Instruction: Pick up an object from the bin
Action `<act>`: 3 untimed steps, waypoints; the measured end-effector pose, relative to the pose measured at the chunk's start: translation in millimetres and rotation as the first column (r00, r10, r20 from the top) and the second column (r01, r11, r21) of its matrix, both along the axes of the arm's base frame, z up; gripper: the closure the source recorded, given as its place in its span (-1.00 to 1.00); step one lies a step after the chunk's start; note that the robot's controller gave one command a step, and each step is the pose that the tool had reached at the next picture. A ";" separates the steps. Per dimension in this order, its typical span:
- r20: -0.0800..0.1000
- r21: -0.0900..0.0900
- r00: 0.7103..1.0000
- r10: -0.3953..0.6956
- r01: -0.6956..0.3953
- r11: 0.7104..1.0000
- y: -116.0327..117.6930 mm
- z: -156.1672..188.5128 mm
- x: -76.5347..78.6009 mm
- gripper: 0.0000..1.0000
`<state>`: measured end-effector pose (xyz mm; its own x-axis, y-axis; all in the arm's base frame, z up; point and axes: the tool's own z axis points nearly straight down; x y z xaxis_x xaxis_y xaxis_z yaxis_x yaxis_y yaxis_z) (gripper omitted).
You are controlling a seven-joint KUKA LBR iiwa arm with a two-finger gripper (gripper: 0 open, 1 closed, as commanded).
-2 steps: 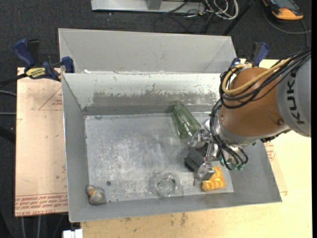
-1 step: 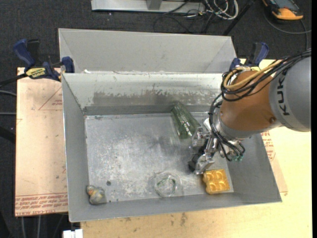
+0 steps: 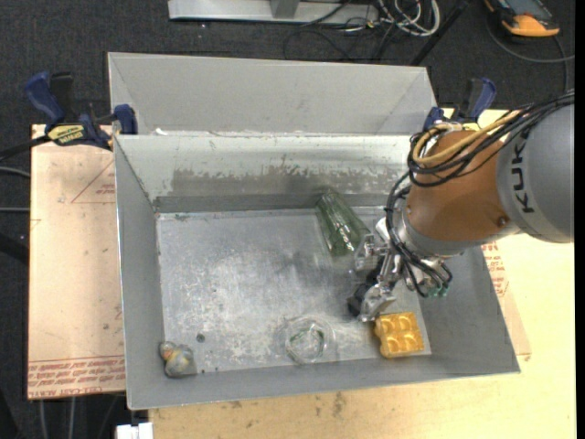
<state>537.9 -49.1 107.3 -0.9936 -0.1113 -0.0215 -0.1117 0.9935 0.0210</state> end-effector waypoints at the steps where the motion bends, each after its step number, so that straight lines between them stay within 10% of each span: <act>1: 0.008 -0.006 1.000 0.003 -0.003 1.000 2.0 3.3 -3.9 1.00; 2: 0.008 -0.006 1.000 0.002 -0.002 1.000 1.8 3.3 -3.8 1.00; 3: 0.000 -0.018 1.000 0.001 -0.001 1.000 -4.8 -9.4 -9.6 -1.00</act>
Offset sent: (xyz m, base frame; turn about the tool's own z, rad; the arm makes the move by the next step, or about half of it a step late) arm 0.0021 -0.0272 0.1185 -0.0222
